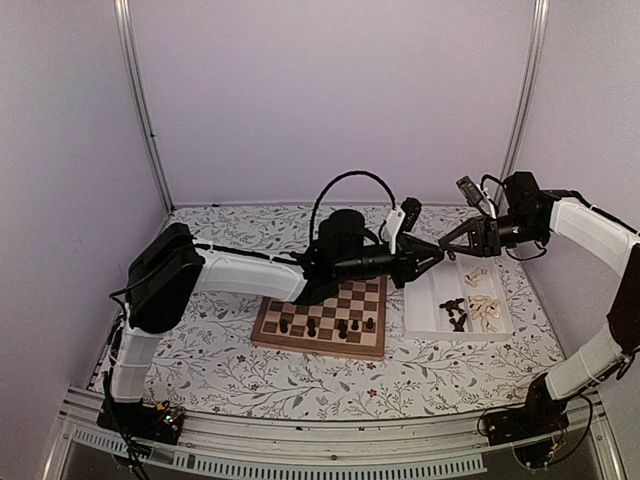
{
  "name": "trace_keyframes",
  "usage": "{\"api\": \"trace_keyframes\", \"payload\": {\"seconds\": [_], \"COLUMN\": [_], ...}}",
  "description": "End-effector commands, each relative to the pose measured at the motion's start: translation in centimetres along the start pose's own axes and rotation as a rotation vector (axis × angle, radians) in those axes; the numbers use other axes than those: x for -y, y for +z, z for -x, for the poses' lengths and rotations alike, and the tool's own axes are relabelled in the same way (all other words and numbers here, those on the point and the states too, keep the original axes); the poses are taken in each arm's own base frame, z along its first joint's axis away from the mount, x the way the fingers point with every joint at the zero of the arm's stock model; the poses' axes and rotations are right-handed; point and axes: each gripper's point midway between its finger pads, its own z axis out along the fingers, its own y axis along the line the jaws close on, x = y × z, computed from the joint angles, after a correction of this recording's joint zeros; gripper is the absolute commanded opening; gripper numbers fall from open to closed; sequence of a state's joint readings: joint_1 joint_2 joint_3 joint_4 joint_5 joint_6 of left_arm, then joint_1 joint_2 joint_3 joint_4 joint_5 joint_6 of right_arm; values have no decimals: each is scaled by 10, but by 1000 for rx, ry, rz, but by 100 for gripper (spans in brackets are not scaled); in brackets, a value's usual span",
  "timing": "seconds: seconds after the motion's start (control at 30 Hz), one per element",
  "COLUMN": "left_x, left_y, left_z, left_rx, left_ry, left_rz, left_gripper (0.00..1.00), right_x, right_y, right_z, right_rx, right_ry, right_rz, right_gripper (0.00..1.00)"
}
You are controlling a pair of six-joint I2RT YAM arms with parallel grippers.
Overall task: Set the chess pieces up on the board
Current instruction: Pick up the chess piece from the storage box.
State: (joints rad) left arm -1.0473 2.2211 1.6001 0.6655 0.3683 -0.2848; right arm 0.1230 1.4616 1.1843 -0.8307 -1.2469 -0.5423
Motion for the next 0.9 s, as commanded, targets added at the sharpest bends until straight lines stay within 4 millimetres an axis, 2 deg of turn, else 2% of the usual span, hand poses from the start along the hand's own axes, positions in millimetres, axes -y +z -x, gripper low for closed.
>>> {"api": "trace_keyframes", "payload": {"seconds": [0.0,0.3,0.37,0.47,0.57,0.73,0.87], "left_x": [5,2,0,-13,-29,-58,-67], "left_y": [7,-5,-13,-34,-66,-154,-231], "left_z": [0,1,5,7,4,-25,-42], "left_rx": [7,-57,-98,-194,-320,-618,-829], "left_ry": [4,-16,-33,-114,-224,-514,-652], "left_rz": [-8,13,17,61,119,341,507], "left_gripper": [17,2,0,0,0,0,0], "right_x": [-7,-3,0,8,22,59,72], "right_y": [-2,-2,-3,-6,-12,-16,-17], "right_z": [0,2,4,8,7,-6,-15], "right_rx": [12,3,-2,-16,-21,-54,-51], "right_ry": [-18,-31,-48,-72,-86,-140,-156], "right_rz": [16,-7,-24,-76,-135,-302,-362], "right_gripper": [12,12,12,12,11,11,11]}}
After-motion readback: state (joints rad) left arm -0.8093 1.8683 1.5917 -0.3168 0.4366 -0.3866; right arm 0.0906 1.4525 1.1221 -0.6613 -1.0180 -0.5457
